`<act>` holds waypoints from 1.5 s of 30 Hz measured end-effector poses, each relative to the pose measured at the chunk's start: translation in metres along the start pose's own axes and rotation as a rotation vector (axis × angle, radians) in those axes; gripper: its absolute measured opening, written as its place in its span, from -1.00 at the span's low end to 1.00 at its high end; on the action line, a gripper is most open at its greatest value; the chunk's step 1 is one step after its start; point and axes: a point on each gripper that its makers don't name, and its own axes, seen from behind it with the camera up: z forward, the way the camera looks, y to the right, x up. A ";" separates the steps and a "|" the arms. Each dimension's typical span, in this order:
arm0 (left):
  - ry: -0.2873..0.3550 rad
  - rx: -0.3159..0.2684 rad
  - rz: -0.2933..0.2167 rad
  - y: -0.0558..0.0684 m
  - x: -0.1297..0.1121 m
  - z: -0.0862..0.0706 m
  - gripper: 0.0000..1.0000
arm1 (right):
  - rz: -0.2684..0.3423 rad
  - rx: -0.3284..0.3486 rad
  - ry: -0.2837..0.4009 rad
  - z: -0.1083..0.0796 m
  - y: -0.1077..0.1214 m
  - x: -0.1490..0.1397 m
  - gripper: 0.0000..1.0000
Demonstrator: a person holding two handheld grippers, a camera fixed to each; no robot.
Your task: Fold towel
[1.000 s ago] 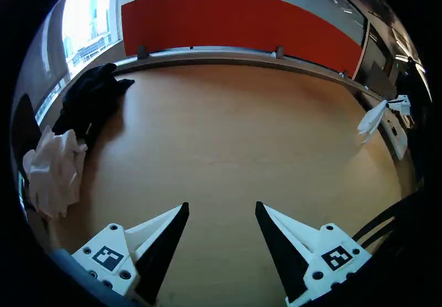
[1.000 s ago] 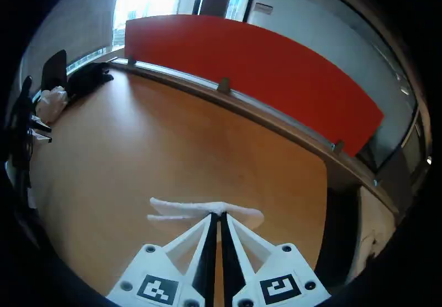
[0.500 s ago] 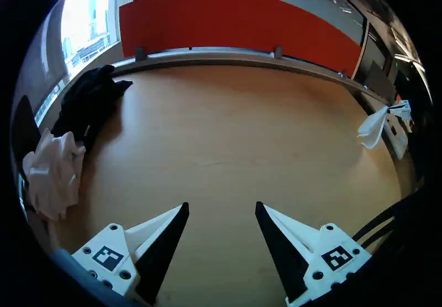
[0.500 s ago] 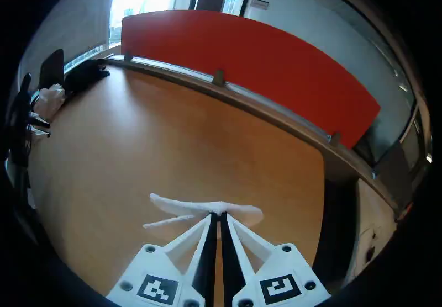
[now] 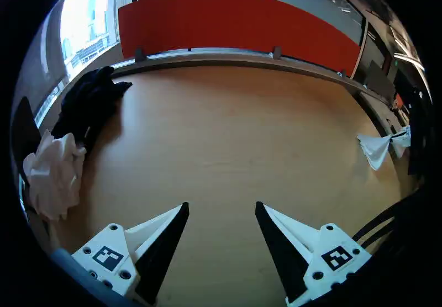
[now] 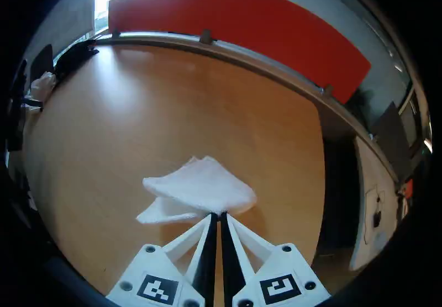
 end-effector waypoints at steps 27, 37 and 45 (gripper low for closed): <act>0.000 0.008 0.003 -0.004 -0.008 -0.008 0.78 | 0.102 -0.090 -0.195 0.026 0.017 -0.086 -0.89; -0.002 0.012 0.008 -0.005 -0.008 -0.008 0.78 | 0.132 -0.119 -0.219 0.035 0.019 -0.097 -0.84; -0.004 0.012 0.008 -0.005 -0.009 -0.008 0.78 | 0.151 -0.130 -0.230 0.038 0.021 -0.104 -0.60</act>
